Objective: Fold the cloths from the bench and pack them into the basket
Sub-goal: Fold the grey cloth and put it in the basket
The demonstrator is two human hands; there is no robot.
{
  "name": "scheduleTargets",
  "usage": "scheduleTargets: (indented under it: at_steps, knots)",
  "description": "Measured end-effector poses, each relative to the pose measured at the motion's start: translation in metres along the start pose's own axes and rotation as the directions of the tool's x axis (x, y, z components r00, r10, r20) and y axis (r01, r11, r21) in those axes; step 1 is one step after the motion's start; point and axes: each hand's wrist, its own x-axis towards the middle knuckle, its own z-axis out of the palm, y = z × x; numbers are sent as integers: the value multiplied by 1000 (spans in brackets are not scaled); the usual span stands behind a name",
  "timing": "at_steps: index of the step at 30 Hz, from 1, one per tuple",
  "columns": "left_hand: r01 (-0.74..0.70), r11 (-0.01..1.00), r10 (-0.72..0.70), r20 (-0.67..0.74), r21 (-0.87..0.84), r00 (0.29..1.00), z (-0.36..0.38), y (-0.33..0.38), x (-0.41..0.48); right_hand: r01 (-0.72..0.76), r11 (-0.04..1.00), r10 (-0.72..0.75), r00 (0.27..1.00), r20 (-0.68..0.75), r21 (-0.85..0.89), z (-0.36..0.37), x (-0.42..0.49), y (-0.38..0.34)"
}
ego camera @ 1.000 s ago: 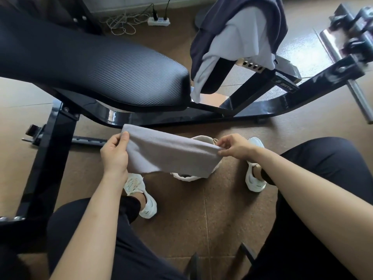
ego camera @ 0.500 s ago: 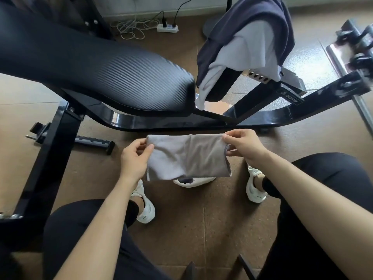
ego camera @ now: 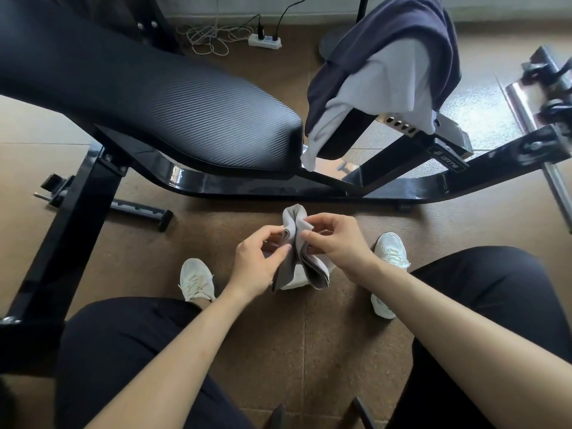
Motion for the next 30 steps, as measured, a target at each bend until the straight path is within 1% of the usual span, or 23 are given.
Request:
scheduleTargets:
  at_steps: [4,7,10,11,13,15,17,19,21,23,25,27,29,30]
  knots:
    - [16,1000,-17,-20,-18,1000,0,-2,0,13,1000,-12,999,36,-8,7,0,0]
    - [46,997,-47,-22,-58,999,0,-6,1,47,999,-46,998,37,-11,12,-1,3]
    - [116,972,-114,18,-202,993,-3,-7,2,49,999,-49,995,83,-3,14,-3,4]
    - [127,967,-123,31,-223,992,-3,-7,2,45,999,-45,993,113,5,15,-4,2]
    - [116,977,-116,15,-177,993,-4,-6,1,43,999,-44,982,181,7,14,-5,-1]
    - [97,988,-104,-55,-120,993,-5,-6,2,64,998,-56,973,225,-28,14,-6,-4]
    - [79,992,-88,-84,-102,993,-7,-6,4,153,978,-126,975,184,-142,12,-6,-5]
    - [67,989,-75,-57,-130,996,-12,-7,6,236,921,-224,972,75,-309,7,-2,-3]
    - [31,989,-33,-11,-146,999,-18,-7,7,238,894,-257,966,0,-380,-3,6,2]
    - [-18,989,23,33,-149,999,-24,-6,8,205,895,-217,976,15,-397,-13,16,6]
    - [-22,978,37,66,-209,997,-31,-5,9,143,921,-122,989,82,-362,-22,26,10]
    - [55,929,-23,93,-366,995,-36,-4,8,58,976,-19,983,180,-211,-28,28,10]
    - [130,846,-90,102,-517,991,-39,-3,7,2,999,10,959,283,-43,-30,27,8]
    - [153,808,-122,94,-569,988,-41,-3,8,-1,1000,-6,945,328,21,-29,25,6]
